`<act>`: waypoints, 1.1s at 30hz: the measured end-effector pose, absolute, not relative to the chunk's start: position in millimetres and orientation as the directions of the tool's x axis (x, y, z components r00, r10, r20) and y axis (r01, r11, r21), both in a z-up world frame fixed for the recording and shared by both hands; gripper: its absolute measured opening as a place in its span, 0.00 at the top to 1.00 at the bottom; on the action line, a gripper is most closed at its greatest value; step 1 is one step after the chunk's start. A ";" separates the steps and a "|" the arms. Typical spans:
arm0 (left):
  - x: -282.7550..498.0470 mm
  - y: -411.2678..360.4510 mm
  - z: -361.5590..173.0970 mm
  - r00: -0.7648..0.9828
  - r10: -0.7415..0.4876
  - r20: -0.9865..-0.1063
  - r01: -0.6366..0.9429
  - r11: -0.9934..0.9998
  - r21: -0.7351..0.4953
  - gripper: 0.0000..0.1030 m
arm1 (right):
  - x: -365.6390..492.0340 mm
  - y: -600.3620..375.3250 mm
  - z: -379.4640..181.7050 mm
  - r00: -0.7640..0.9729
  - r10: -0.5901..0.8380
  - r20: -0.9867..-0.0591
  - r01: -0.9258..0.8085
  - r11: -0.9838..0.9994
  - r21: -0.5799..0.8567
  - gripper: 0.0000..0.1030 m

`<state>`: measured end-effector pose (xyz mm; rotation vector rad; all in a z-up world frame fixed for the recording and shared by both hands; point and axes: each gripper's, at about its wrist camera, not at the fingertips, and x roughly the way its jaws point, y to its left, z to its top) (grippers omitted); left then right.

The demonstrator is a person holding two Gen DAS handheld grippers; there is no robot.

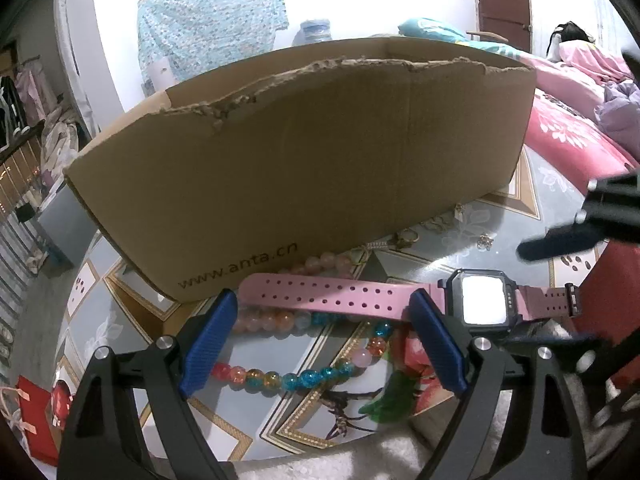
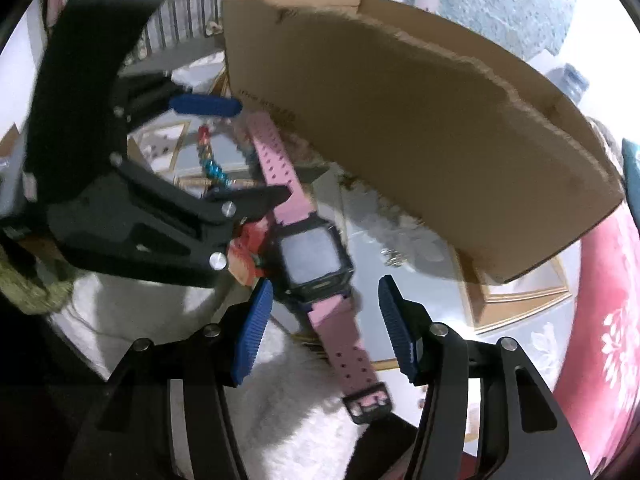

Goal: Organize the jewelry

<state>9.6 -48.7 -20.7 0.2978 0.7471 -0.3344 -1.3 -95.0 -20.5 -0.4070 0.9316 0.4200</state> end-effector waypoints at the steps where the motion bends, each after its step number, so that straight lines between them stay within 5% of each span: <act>1: 9.3 -49.2 -20.1 0.685 -0.188 -0.704 0.398 0.906 0.144 0.17 | -2.9 -92.8 -23.4 0.531 0.161 -0.832 -0.512 0.844 -0.163 0.49; 11: 1.3 -46.3 -10.4 0.700 -0.179 -0.691 0.401 0.900 0.173 0.17 | -12.6 -94.4 -32.5 0.529 0.197 -0.825 -0.526 0.840 -0.137 0.62; 19: -14.9 -56.6 -4.6 0.710 -0.191 -0.678 0.490 0.826 0.280 0.18 | 12.2 -136.7 -24.6 0.391 0.413 -0.822 -0.516 0.838 0.176 0.63; 33: -19.6 -87.4 -26.9 0.695 -0.176 -0.697 0.645 0.581 0.496 0.46 | 40.8 -175.5 -22.9 0.209 0.610 -0.764 -0.460 0.751 0.474 0.63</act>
